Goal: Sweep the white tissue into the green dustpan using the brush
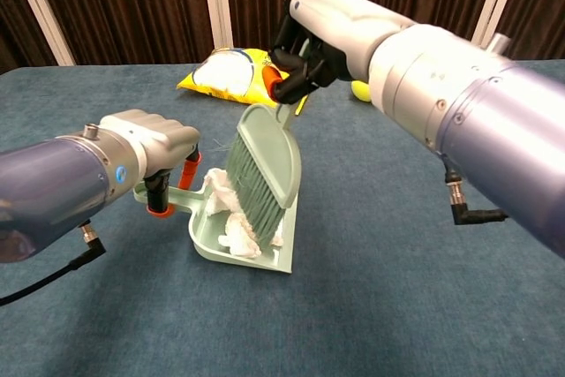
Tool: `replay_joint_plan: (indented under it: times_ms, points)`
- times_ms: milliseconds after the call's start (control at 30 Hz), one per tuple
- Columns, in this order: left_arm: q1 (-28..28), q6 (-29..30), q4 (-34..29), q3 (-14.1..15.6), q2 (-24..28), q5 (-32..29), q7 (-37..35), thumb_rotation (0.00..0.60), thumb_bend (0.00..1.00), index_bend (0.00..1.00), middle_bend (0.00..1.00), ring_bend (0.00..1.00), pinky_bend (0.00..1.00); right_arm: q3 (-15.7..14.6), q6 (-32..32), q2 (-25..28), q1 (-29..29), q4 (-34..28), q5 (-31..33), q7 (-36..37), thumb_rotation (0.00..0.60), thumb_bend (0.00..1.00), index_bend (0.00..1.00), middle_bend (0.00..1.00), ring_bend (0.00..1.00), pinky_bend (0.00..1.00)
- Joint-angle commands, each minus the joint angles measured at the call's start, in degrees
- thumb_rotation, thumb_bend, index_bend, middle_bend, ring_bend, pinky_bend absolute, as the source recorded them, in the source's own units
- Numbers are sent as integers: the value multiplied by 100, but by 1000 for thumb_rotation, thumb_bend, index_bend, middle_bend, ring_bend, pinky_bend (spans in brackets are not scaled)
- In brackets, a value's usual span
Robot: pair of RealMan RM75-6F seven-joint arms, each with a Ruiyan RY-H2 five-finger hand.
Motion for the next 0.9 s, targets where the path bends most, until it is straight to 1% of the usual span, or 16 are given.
replay_joint_plan:
  times_ms: [33, 233, 433, 600, 733, 900]
  points:
    - [3, 2, 13, 3, -24, 29, -22, 600, 608, 685, 1000, 990, 937, 30, 2, 17, 37, -90, -23, -9, 600, 574, 999, 982, 985, 961]
    - [27, 2, 7, -1, -26, 110, -80, 600, 608, 684, 1000, 990, 937, 33, 81, 30, 97, -105, -141, -110, 600, 573, 999, 982, 985, 962]
    - [51, -4, -18, 15, 0, 141, -84, 600, 608, 684, 1000, 990, 937, 4, 161, 87, 196, 153, -492, -279, 600, 573, 999, 982, 985, 962]
    - [64, -22, -3, 22, -1, 165, -98, 600, 608, 685, 1000, 990, 937, -4, 168, 175, 245, 223, -747, -299, 600, 574, 999, 982, 985, 962]
    - [66, -28, 6, 10, -17, 172, -103, 600, 608, 685, 1000, 990, 937, 20, 177, 215, 275, 233, -825, -341, 600, 574, 999, 982, 985, 962]
    - [60, -11, -14, 0, -22, 194, -89, 600, 608, 685, 1000, 990, 937, -25, 167, 310, 300, 321, -927, -481, 600, 573, 999, 982, 985, 962]
